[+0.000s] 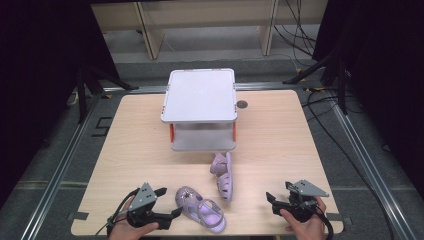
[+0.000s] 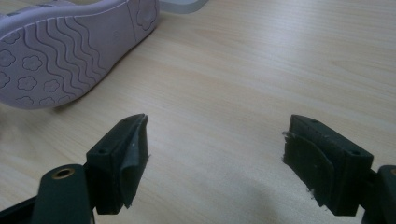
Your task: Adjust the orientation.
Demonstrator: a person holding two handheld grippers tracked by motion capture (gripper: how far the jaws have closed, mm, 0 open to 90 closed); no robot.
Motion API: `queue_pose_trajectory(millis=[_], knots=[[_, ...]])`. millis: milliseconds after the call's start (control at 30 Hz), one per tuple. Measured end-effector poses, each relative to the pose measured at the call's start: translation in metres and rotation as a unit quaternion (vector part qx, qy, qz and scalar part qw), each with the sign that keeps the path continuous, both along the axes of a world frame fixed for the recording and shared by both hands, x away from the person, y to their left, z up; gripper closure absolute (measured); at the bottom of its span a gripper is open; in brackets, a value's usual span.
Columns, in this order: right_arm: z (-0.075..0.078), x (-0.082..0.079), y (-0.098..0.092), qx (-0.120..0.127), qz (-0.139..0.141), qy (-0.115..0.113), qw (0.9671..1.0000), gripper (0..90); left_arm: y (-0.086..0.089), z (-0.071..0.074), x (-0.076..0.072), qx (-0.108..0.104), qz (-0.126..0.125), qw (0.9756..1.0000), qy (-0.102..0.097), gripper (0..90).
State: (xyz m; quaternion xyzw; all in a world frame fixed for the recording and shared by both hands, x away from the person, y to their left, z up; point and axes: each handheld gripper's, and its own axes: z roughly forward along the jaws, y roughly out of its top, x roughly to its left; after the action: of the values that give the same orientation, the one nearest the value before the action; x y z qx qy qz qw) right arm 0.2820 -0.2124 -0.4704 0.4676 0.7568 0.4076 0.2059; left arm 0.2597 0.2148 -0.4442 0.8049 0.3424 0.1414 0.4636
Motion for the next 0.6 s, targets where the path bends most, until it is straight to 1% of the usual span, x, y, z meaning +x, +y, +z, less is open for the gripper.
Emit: queue_pose_trajectory(millis=[33,67,100,133,167,200,233,267,300,333,367,400,433,467,500,533,567,600], knots=[[0.0,0.0,0.0,0.0,0.0,-0.001,1.0,22.0,-0.005,0.001,0.001,0.001,-0.005,1.0,-0.001,16.4],[0.0,0.0,0.0,0.001,0.0,-0.002,1.0,22.0,-0.01,0.002,0.001,0.005,-0.005,1.0,0.0,16.4],[0.0,0.0,0.0,0.003,-0.001,0.002,1.0,22.0,-0.01,0.002,0.001,0.005,-0.005,1.0,0.0,16.3],[0.0,0.0,0.0,0.004,-0.001,0.004,1.0,22.1,-0.02,0.003,0.002,-0.001,-0.01,0.9999,0.003,16.3],[0.0,0.0,0.0,0.004,0.0,0.004,1.0,22.1,-0.023,0.004,0.004,0.013,-0.018,0.9997,-0.006,16.3],[0.0,0.0,0.0,0.004,-0.002,0.0,1.0,22.1,-0.028,0.005,0.003,0.012,-0.019,0.9997,-0.003,16.3],[0.0,0.0,0.0,0.004,-0.002,0.0,1.0,22.1,-0.028,0.005,0.003,0.012,-0.019,0.9997,-0.003,16.3],[-0.001,0.0,0.0,0.005,-0.001,0.001,1.0,22.2,-0.037,0.007,0.003,0.03,-0.024,0.9991,-0.019,16.3],[-0.001,0.0,0.0,0.005,-0.001,0.001,1.0,22.2,-0.037,0.007,0.003,0.03,-0.024,0.9991,-0.019,16.3],[-0.001,0.001,0.0,0.005,0.001,0.002,1.0,22.2,-0.044,0.008,0.003,0.04,-0.035,0.9984,-0.02,16.3],[-0.001,0.001,0.0,0.004,0.001,0.002,1.0,22.2,-0.044,0.008,0.003,0.04,-0.035,0.9984,-0.02,16.4],[-0.001,0.001,0.0,0.005,0.002,0.001,1.0,22.3,-0.051,0.005,0.003,0.033,-0.031,0.9988,-0.017,16.3],[-0.001,0.0,0.0,0.005,0.005,0.006,1.0,22.3,-0.053,0.003,0.003,0.039,-0.031,0.9987,-0.016,16.4],[-0.001,0.0,0.001,0.008,0.005,0.005,0.9999,22.3,-0.054,0.003,0.004,0.055,-0.035,0.9977,-0.019,16.4],[-0.001,0.0,0.001,0.008,0.005,0.005,0.9999,22.3,-0.054,0.003,0.004,0.055,-0.035,0.9977,-0.019,16.5],[-0.001,0.001,0.0,0.002,0.01,0.001,0.9999,22.3,-0.055,0.002,0.003,0.057,-0.039,0.9975,-0.018,16.9],[-0.001,0.001,0.001,0.004,0.01,0.003,0.9999,22.3,-0.059,0.002,0.002,0.058,-0.03,0.9976,-0.021,16.9],[-0.001,0.0,0.001,0.007,0.002,0.009,0.9999,22.4,-0.059,0.002,0.002,0.072,-0.036,0.9965,-0.025,17.0]])
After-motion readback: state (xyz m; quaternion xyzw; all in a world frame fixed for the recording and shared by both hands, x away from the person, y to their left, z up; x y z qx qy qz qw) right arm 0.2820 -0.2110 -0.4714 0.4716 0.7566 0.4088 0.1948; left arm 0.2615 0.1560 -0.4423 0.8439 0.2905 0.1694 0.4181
